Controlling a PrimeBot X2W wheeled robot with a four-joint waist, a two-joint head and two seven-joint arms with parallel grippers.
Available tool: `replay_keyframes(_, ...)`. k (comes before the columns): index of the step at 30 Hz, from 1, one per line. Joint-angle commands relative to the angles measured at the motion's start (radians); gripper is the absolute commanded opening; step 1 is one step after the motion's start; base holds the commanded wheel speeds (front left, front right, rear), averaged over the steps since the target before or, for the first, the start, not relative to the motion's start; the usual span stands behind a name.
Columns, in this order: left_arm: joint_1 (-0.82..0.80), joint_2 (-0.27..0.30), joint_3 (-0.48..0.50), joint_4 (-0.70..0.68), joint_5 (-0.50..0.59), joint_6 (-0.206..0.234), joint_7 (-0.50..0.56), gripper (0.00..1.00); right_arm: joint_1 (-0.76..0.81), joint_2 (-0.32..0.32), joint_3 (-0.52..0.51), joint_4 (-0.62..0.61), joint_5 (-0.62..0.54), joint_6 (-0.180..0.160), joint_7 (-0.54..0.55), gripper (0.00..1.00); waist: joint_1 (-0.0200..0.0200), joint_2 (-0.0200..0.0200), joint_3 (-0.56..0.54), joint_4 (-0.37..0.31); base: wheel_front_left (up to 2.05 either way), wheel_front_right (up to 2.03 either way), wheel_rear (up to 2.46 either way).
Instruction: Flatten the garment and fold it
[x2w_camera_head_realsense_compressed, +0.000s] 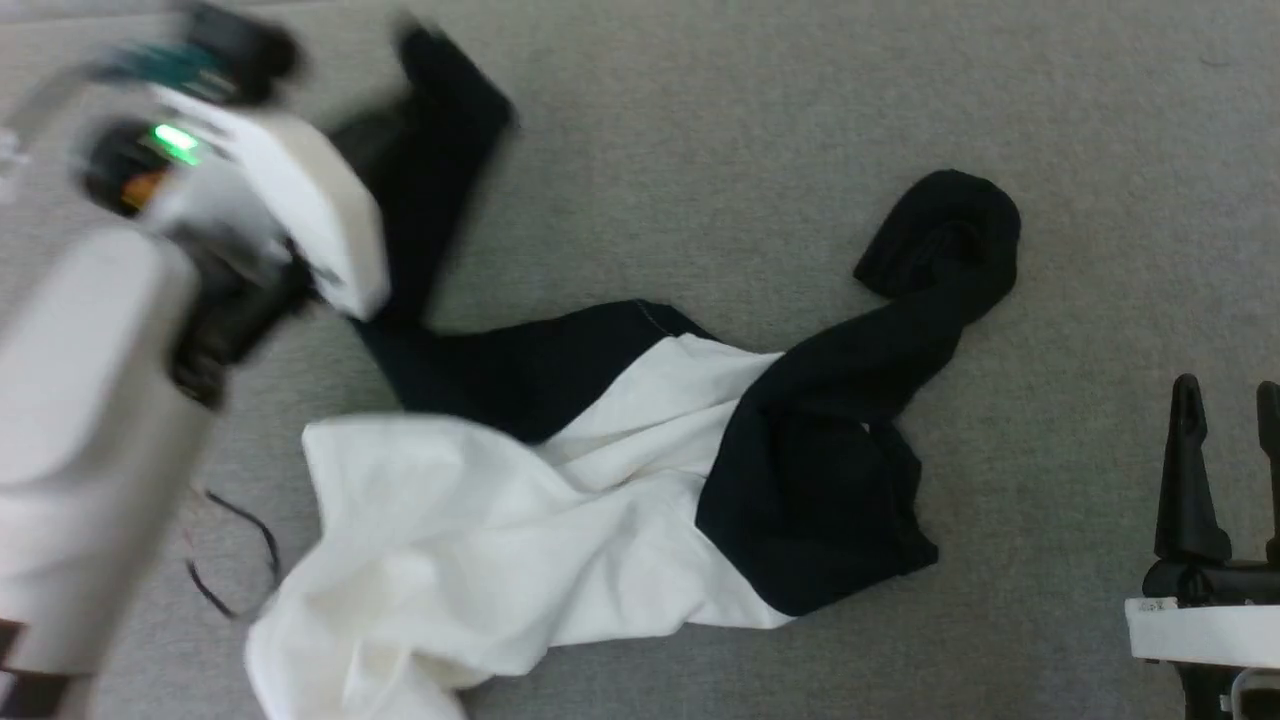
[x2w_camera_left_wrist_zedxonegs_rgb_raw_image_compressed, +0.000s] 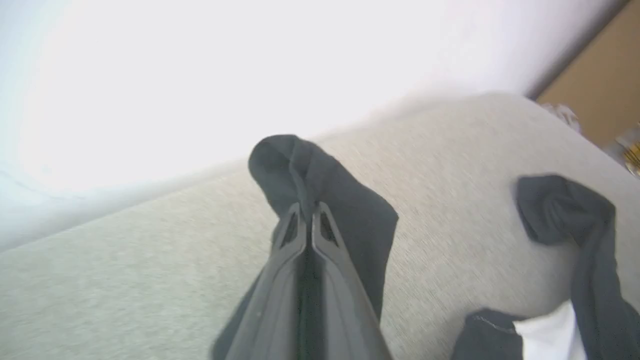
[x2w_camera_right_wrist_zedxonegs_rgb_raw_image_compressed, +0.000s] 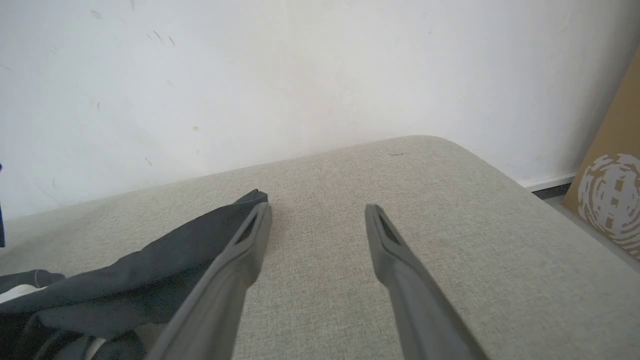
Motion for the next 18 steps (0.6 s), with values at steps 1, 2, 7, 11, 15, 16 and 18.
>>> replay_keyframes(1, -0.025, 0.016, 0.041, -0.005, 0.003, 0.030, -0.045, 0.00, 0.006, 0.002, -0.002, -0.004, -0.006, -0.001, 0.005, 1.00, -0.0001, 0.0000, -0.042, 0.043, 0.00, 0.00, 0.00)
replay_keyframes(2, -0.029, 0.029, 0.072, -0.003, 0.004, 0.053, -0.071, 0.00, 0.008, 0.002, -0.002, -0.006, -0.006, -0.001, 0.009, 1.00, -0.0001, 0.0000, -0.050, 0.051, 0.00, 0.00, 0.00)
replay_keyframes(7, -0.011, 0.110, 0.233, 0.029, 0.003, 0.201, -0.173, 0.00, 0.015, 0.002, -0.001, -0.019, -0.011, -0.001, 0.029, 1.00, -0.0001, 0.0000, -0.064, 0.078, 0.00, 0.00, 0.00)
replay_keyframes(11, 0.036, 0.172, 0.334, 0.100, 0.036, 0.329, -0.269, 0.00, 0.014, 0.002, -0.006, -0.041, -0.026, -0.001, 0.049, 1.00, -0.0001, 0.0000, -0.038, 0.081, 0.00, 0.00, 0.00)
replay_keyframes(15, 0.098, 0.174, 0.375, 0.184, 0.010, 0.353, -0.301, 0.47, 0.011, 0.002, -0.012, -0.060, -0.039, -0.001, 0.072, 1.00, -0.0001, 0.0000, -0.009, 0.074, 0.00, 0.00, 0.00)
replay_keyframes(16, 0.111, 0.165, 0.378, 0.199, 0.002, 0.352, -0.306, 0.71, 0.010, 0.002, -0.015, -0.064, -0.041, -0.001, 0.076, 1.00, -0.0001, 0.0000, -0.004, 0.074, 0.00, 0.00, 0.00)
replay_keyframes(18, 0.131, 0.144, 0.377, 0.227, -0.014, 0.345, -0.309, 1.00, 0.010, 0.002, -0.017, -0.070, -0.044, -0.001, 0.083, 1.00, -0.0001, 0.0000, 0.003, 0.074, 0.00, 0.00, 0.00)
